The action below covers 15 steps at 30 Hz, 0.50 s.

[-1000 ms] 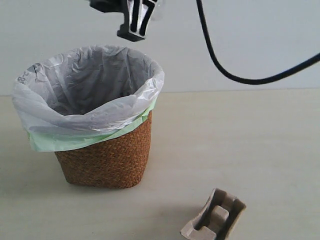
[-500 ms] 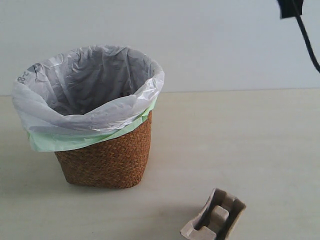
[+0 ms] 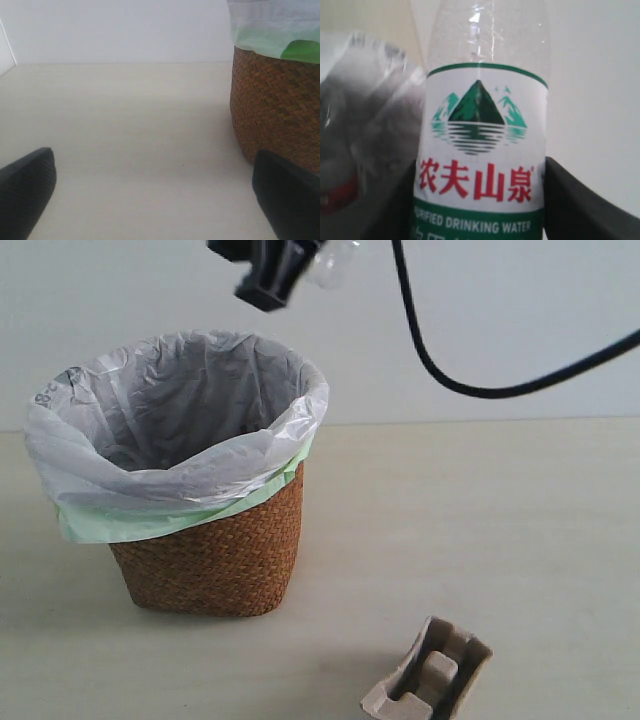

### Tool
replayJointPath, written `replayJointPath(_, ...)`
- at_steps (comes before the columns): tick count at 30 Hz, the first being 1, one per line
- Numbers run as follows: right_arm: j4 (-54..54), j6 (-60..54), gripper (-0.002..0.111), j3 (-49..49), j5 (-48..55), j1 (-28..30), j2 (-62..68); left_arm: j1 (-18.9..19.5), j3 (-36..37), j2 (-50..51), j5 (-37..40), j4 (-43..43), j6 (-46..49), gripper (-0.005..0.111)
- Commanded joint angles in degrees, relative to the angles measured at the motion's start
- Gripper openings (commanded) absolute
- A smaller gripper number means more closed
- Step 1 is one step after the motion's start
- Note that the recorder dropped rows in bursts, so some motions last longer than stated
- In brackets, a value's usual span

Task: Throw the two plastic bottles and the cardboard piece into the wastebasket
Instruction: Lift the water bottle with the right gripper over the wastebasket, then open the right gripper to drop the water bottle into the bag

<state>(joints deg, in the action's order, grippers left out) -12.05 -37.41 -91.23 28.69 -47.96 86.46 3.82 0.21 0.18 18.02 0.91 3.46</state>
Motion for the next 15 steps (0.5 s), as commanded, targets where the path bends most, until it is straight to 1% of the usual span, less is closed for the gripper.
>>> replayJointPath(1,2.70,-0.42,0.000,-0.26,-3.47,-0.04,-0.65,-0.41,-0.21,-0.18,-0.44,0.12,-0.50,0.108)
replayJointPath(4,1.98,-1.04,0.000,-0.26,2.48,0.07,-0.65,-0.41,-0.21,-0.18,-0.44,0.12,-0.50,0.108)
replayJointPath(7,-5.28,-3.47,0.000,-0.26,14.07,0.07,-0.45,-0.41,-0.21,-0.18,-0.44,0.12,-0.50,0.108)
replayJointPath(9,-14.26,-3.76,0.000,-0.26,25.02,0.07,0.13,-0.41,-0.21,-0.18,-0.44,0.12,-0.50,0.108)
replayJointPath(12,-32.33,-2.11,0.000,0.18,41.27,0.16,2.20,-0.41,-0.21,-0.18,-0.44,0.12,-0.50,0.108)
replayJointPath(14,-45.32,1.65,0.000,1.09,41.27,0.64,3.14,-0.41,-0.21,-0.18,-0.44,0.12,-0.50,0.108)
replayJointPath(15,-51.20,7.02,0.000,1.49,41.27,0.92,3.14,-0.41,-0.21,-0.18,-0.44,0.12,-0.50,0.108)
